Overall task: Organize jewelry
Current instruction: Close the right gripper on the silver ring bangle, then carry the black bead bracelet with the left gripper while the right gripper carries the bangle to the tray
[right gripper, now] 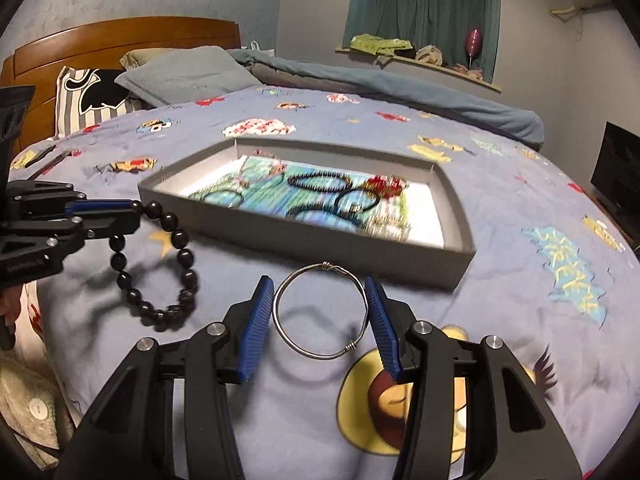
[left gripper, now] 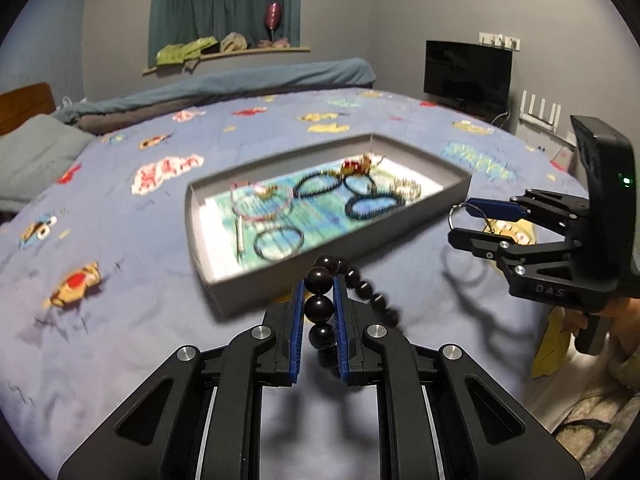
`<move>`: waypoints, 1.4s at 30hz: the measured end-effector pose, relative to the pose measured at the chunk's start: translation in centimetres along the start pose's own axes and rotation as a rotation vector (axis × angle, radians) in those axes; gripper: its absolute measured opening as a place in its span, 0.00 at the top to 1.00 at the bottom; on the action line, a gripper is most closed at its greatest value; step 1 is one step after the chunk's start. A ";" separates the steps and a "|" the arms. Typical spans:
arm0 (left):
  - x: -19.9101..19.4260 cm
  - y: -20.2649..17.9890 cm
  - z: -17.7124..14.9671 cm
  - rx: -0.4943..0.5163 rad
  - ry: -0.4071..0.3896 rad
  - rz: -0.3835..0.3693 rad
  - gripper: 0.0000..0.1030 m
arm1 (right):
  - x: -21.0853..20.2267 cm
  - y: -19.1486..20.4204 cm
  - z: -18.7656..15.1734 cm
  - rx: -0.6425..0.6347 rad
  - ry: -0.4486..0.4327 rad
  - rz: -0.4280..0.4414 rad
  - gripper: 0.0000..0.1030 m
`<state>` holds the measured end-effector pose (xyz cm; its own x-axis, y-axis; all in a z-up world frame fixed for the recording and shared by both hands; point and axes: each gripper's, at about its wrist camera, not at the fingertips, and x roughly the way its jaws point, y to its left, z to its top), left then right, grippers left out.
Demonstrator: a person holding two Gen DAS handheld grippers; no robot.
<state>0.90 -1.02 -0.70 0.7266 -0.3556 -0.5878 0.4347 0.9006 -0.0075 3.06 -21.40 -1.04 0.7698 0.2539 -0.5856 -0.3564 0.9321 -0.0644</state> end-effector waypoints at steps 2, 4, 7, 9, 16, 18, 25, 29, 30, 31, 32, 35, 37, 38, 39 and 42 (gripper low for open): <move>-0.6 0.0 0.7 0.007 -0.016 -0.013 0.86 | -0.2 -0.4 0.9 0.015 -0.013 0.010 0.54; -1.2 0.0 1.5 0.019 -0.033 -0.016 0.86 | -0.3 -0.7 1.9 0.023 -0.020 0.010 0.54; -2.5 0.1 3.1 0.018 -0.075 -0.043 0.86 | -0.3 -0.7 3.5 0.025 -0.037 0.003 0.54; -2.9 0.2 3.9 0.016 -0.094 -0.046 0.86 | -0.2 -0.8 4.4 0.033 -0.047 0.004 0.54; -1.7 0.9 7.3 -0.004 -0.120 -0.066 0.86 | 0.8 -1.1 6.4 0.056 -0.057 -0.001 0.54; -0.7 1.0 8.0 -0.020 -0.115 -0.088 0.85 | 1.5 -1.2 6.7 0.059 -0.044 -0.003 0.54; 3.2 1.3 8.2 -0.084 -0.044 -0.147 0.85 | 4.5 -1.5 7.5 0.070 0.009 -0.007 0.54; 5.2 2.8 7.6 -0.160 0.017 -0.187 0.85 | 6.0 -1.1 8.0 0.065 0.034 0.006 0.54; 5.7 3.2 7.3 -0.173 0.038 -0.177 0.85 | 6.5 -0.9 8.1 0.061 0.041 0.009 0.54; 6.2 3.6 7.1 -0.187 0.060 -0.162 0.85 | 7.0 -0.7 8.2 0.057 0.052 0.015 0.54; 6.7 4.1 6.6 -0.201 0.077 -0.153 0.85 | 7.5 -0.4 8.3 0.054 0.063 0.020 0.54; 7.5 5.1 5.7 -0.223 0.111 -0.122 0.85 | 9.2 0.3 8.6 0.052 0.098 0.040 0.54; 7.9 5.6 5.4 -0.232 0.125 -0.107 0.85 | 10.2 0.6 8.8 0.055 0.122 0.046 0.54; 7.9 5.8 5.3 -0.230 0.127 -0.099 0.85 | 10.7 0.7 8.7 0.057 0.134 0.050 0.54; 8.0 5.9 5.2 -0.224 0.129 -0.089 0.85 | 11.1 0.7 8.8 0.060 0.143 0.053 0.54; 8.1 6.0 5.1 -0.197 0.132 -0.056 0.85 | 12.2 0.8 8.7 0.075 0.171 0.059 0.54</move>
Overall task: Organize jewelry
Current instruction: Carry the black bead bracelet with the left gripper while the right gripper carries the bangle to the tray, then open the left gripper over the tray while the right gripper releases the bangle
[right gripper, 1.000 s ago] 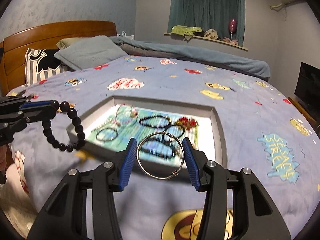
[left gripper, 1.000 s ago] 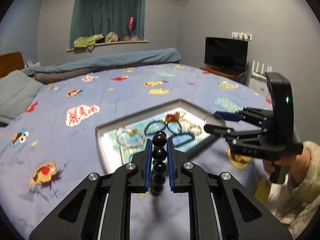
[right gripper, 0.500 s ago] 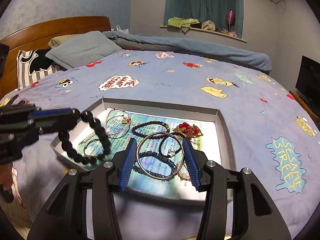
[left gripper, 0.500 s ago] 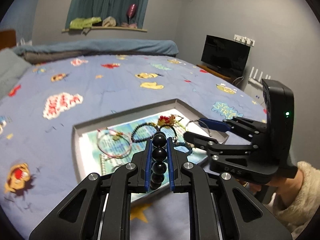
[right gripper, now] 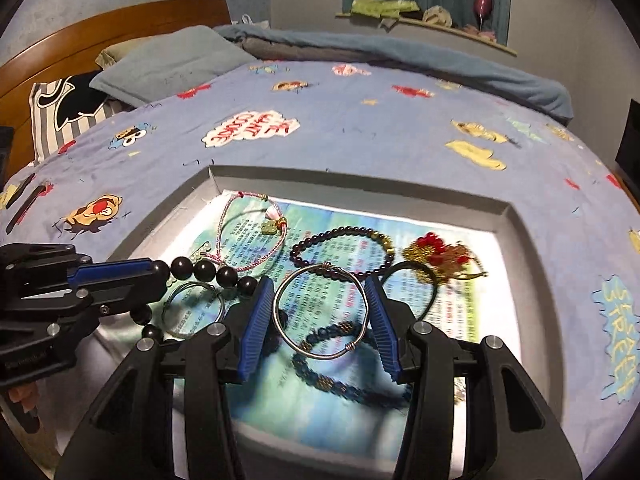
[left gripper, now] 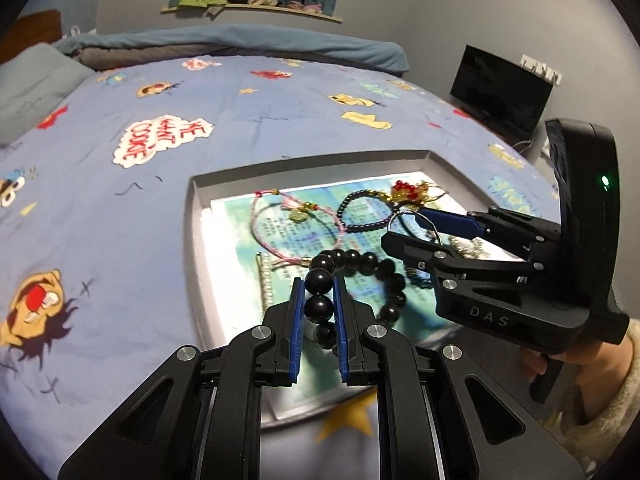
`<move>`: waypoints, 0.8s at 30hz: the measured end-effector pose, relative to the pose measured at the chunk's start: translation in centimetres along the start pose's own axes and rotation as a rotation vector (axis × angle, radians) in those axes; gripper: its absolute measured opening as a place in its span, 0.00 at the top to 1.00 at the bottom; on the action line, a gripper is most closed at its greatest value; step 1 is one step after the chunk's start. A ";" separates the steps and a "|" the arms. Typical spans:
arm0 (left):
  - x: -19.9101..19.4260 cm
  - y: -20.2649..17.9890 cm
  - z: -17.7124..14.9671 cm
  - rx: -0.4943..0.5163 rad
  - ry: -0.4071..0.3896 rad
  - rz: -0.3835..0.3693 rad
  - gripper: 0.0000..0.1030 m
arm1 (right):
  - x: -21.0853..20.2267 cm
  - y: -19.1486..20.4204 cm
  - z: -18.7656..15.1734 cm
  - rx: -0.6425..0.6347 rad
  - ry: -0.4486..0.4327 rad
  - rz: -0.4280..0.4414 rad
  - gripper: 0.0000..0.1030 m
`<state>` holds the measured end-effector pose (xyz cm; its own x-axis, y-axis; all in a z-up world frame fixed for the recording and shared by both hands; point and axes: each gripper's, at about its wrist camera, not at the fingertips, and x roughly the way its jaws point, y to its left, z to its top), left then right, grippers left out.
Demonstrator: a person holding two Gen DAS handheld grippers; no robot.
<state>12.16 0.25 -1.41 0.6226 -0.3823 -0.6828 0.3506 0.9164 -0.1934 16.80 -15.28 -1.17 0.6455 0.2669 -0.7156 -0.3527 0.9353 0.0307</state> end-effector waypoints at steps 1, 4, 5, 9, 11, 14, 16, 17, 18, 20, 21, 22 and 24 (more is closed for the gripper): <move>0.1 0.0 0.1 0.006 0.002 0.009 0.85 | 0.3 0.0 0.1 0.009 0.008 0.000 0.54; 0.7 0.1 0.1 0.021 0.013 0.027 0.85 | 0.9 -0.1 0.2 0.027 0.025 0.009 0.54; 0.9 0.1 0.1 0.023 0.016 0.031 0.85 | 1.0 -0.1 0.2 0.028 0.026 0.010 0.54; 1.6 0.6 0.0 0.017 0.034 0.049 0.85 | 1.2 -0.1 0.4 0.026 0.035 0.009 0.54; 1.8 0.8 0.0 0.012 0.034 0.059 0.85 | 1.4 -0.2 0.5 0.033 0.050 0.013 0.54; 1.8 1.2 0.0 0.004 0.031 0.067 0.85 | 1.6 -0.4 0.3 0.045 0.063 0.021 0.54; 1.8 1.3 0.1 0.004 0.034 0.065 0.85 | 1.8 -0.4 0.2 0.046 0.069 0.020 0.54; 1.8 1.2 0.1 0.006 0.034 0.063 0.85 | 1.8 -0.4 0.2 0.045 0.069 0.019 0.53; 1.8 1.2 0.1 0.008 0.035 0.064 0.82 | 1.8 -0.4 0.2 0.045 0.068 0.019 0.53; 1.7 1.2 0.0 0.011 0.033 0.071 0.80 | 1.7 -0.4 0.1 0.046 0.067 0.017 0.53; 1.7 1.1 0.0 0.014 0.032 0.074 0.80 | 1.7 -0.4 0.1 0.046 0.065 0.015 0.52; 1.6 1.0 0.0 0.015 0.031 0.077 0.80 | 1.6 -0.4 0.1 0.046 0.064 0.016 0.52; 1.4 0.9 0.0 0.016 0.027 0.082 0.80 | 1.4 -0.5 0.1 0.044 0.061 0.015 0.52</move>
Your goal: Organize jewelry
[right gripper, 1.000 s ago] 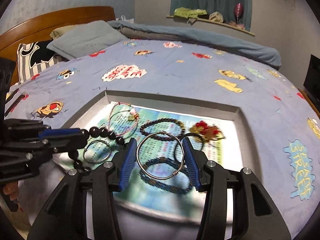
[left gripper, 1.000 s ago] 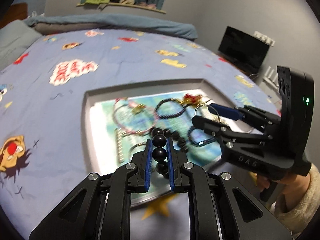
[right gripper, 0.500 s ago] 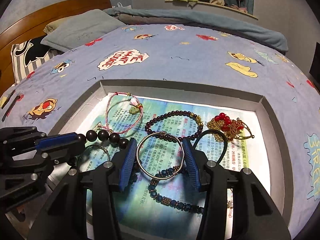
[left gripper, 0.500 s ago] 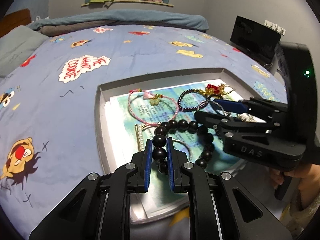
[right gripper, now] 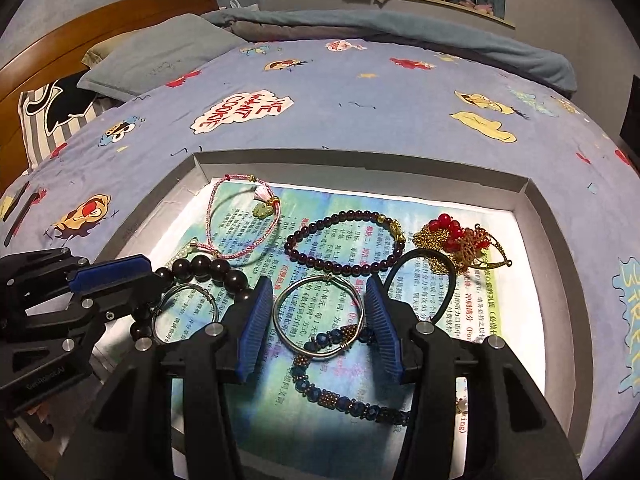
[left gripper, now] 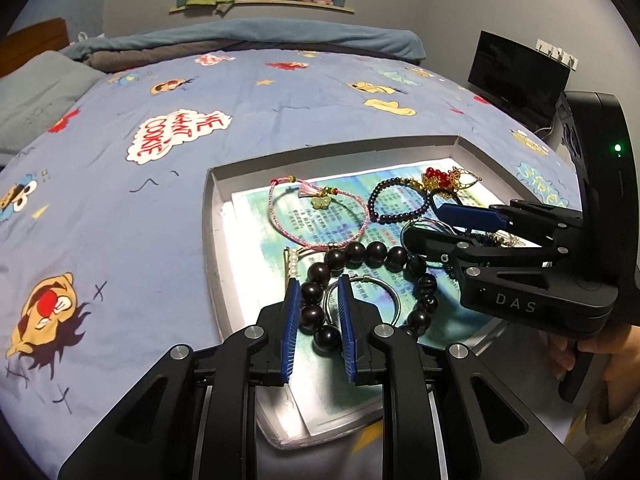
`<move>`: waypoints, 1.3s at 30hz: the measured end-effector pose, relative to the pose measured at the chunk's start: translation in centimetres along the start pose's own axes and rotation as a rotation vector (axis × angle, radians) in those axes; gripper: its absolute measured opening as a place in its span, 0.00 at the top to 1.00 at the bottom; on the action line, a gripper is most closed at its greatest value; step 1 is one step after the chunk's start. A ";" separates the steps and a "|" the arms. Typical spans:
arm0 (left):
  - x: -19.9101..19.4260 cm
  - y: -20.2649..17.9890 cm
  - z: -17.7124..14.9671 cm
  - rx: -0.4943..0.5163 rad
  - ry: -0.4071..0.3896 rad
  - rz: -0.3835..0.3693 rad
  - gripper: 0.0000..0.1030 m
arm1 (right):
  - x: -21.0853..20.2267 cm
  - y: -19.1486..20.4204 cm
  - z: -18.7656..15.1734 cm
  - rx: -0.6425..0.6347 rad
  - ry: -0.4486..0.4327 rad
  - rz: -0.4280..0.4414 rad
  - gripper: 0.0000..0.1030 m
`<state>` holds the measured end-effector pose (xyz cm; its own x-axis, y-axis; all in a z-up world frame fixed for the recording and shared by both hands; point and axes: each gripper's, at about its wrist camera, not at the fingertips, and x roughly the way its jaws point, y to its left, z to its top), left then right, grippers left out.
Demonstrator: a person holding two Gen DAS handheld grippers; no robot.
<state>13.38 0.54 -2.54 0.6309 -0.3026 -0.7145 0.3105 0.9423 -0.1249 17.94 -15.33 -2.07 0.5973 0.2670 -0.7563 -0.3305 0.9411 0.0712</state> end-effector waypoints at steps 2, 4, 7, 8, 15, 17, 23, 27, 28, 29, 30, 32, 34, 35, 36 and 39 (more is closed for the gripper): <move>-0.3 -0.1 0.1 -0.002 -0.009 0.003 0.76 | -0.4 -0.1 -0.1 0.001 -0.010 -0.003 0.46; -0.8 -0.1 0.1 -0.003 -0.021 0.007 0.67 | -1.0 -0.1 -0.1 0.003 -0.027 -0.005 0.38; -1.4 -0.2 0.2 0.003 -0.030 0.013 0.60 | -1.9 -0.3 -0.3 0.006 -0.037 -0.012 0.35; -1.5 -0.3 0.1 0.006 -0.030 0.014 0.59 | -2.2 -0.4 -0.4 0.007 -0.042 -0.016 0.32; -3.0 -0.9 -0.1 0.018 -0.041 0.023 0.39 | -5.5 -1.5 -1.3 0.025 -0.088 -0.049 0.19; -3.6 -1.1 -0.3 0.020 -0.051 0.034 0.26 | -6.5 -1.8 -1.6 0.030 -0.103 -0.059 0.15; -6.1 -2.2 -1.2 0.058 -0.076 0.086 0.20 | -9.5 -3.0 -3.1 0.053 -0.111 -0.091 0.05; -7.6 -2.2 -1.9 0.037 -0.082 0.094 0.13 | -11.1 -3.8 -4.5 0.081 -0.117 -0.083 0.05; -7.7 -2.2 -2.1 0.035 -0.083 0.094 0.12 | -11.4 -4.1 -4.9 0.085 -0.118 -0.084 0.05; -8.0 -2.2 -2.4 0.035 -0.084 0.098 0.12 | -11.6 -4.2 -5.3 0.087 -0.119 -0.088 0.05; -8.2 -2.2 -2.7 0.037 -0.084 0.110 0.12 | -12.0 -4.5 -5.8 0.090 -0.119 -0.095 0.05; -8.3 -2.2 -3.4 0.032 -0.079 0.140 0.11 | -12.5 -4.8 -6.6 0.095 -0.123 -0.103 0.05; -8.3 -2.0 -4.2 0.000 -0.068 0.159 0.09 | -13.0 -5.0 -7.5 0.106 -0.132 -0.106 0.05; -8.3 -1.9 -4.5 -0.016 -0.065 0.159 0.09 | -13.2 -5.1 -7.9 0.111 -0.138 -0.109 0.05; -8.2 -1.8 -5.0 -0.031 -0.060 0.155 0.09 | -13.4 -5.2 -8.4 0.114 -0.150 -0.120 0.05; -7.8 -2.3 -6.1 -0.037 -0.063 0.160 0.09 | -13.6 -5.0 -9.3 0.110 -0.173 -0.147 0.05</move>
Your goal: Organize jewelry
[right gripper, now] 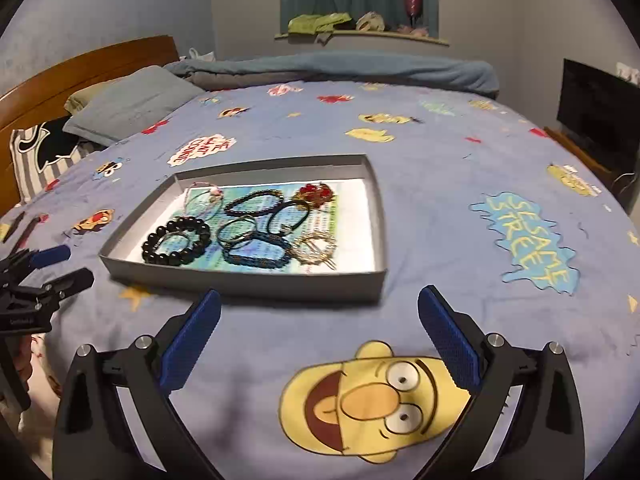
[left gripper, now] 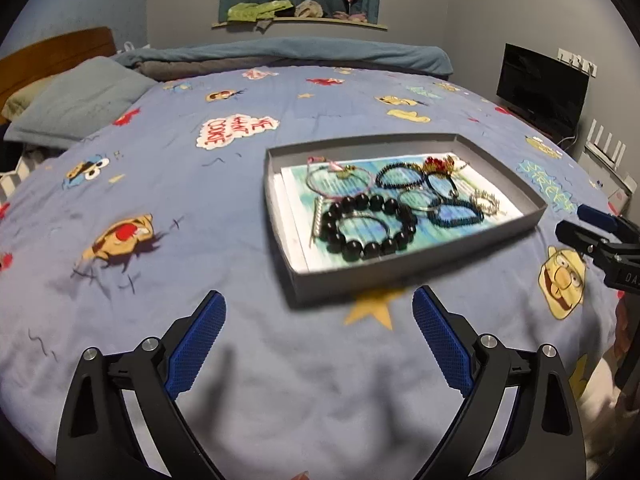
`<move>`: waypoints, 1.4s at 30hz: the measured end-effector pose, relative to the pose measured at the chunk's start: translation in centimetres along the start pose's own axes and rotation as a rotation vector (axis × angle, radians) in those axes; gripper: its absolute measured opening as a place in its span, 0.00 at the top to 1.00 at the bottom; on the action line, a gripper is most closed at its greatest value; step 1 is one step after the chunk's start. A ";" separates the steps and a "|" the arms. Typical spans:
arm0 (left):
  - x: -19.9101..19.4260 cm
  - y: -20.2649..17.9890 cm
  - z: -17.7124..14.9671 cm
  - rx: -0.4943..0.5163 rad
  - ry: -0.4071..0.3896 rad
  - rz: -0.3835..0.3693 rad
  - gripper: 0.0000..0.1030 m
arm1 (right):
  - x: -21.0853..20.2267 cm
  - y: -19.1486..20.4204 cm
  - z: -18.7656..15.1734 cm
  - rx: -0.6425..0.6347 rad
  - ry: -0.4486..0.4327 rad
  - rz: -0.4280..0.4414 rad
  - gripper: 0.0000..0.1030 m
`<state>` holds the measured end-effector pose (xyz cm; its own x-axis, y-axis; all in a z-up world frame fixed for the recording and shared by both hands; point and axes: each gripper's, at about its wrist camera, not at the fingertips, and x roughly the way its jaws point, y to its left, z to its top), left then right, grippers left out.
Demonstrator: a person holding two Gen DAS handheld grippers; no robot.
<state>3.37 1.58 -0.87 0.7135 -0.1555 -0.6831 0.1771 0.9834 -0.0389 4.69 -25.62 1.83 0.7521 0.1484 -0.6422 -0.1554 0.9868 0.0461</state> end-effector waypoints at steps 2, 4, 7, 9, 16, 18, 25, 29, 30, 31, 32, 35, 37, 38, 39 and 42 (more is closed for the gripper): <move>0.2 -0.4 -0.4 0.001 -0.006 0.022 0.09 | -0.1 0.1 -0.4 0.002 -0.009 -0.001 0.05; 0.2 -0.8 -0.5 0.000 -0.017 0.030 0.08 | -0.1 0.3 -0.7 0.004 -0.015 0.001 0.05; 0.2 -1.5 -0.2 0.021 -0.040 0.049 0.08 | 0.1 0.8 -0.7 -0.009 -0.020 -0.007 0.05; 0.1 -1.9 0.1 0.039 -0.061 0.065 0.07 | 0.2 1.2 -0.6 -0.016 -0.026 -0.016 0.05; -0.3 -2.3 1.0 0.055 -0.103 0.077 0.07 | 0.4 1.5 -0.3 -0.012 -0.036 -0.006 0.05; -0.2 -2.3 1.0 0.055 -0.099 0.075 0.07 | 0.4 1.5 -0.2 -0.014 -0.035 -0.006 0.05; 0.0 -2.4 1.0 0.063 -0.088 0.074 0.07 | 0.6 1.4 -0.3 -0.013 -0.028 -0.007 0.05; 0.1 -2.4 1.0 0.060 -0.086 0.071 0.07 | 0.6 1.4 -0.3 -0.016 -0.028 -0.009 0.05; 0.2 -2.4 1.0 0.059 -0.085 0.071 0.07 | 0.6 1.4 -0.3 -0.016 -0.029 -0.009 0.05; 0.2 -2.4 1.0 0.060 -0.084 0.071 0.07 | 0.6 1.4 -0.3 -0.017 -0.028 -0.010 0.05; 0.2 -2.4 1.0 0.061 -0.083 0.071 0.07 | 0.6 1.4 -0.3 -0.018 -0.028 -0.011 0.05; 0.3 -2.5 1.0 0.062 -0.080 0.069 0.07 | 0.7 1.4 -0.4 -0.021 -0.023 -0.011 0.05; 0.3 -2.5 0.9 0.064 -0.080 0.069 0.07 | 0.7 1.4 -0.3 -0.020 -0.023 -0.011 0.05; 0.3 -2.5 0.9 0.062 -0.080 0.068 0.07 | 0.7 1.4 -0.3 -0.020 -0.024 -0.010 0.05; 0.3 -2.5 0.9 0.063 -0.079 0.068 0.07 | 0.7 1.4 -0.3 -0.021 -0.025 -0.009 0.05; 0.3 -2.5 0.9 0.061 -0.079 0.069 0.07 | 0.7 1.4 -0.4 -0.021 -0.025 -0.009 0.05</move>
<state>3.76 -1.02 -0.30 0.7763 -0.0974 -0.6227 0.1655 0.9848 0.0523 4.75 -24.16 1.19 0.7691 0.1413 -0.6233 -0.1615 0.9866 0.0244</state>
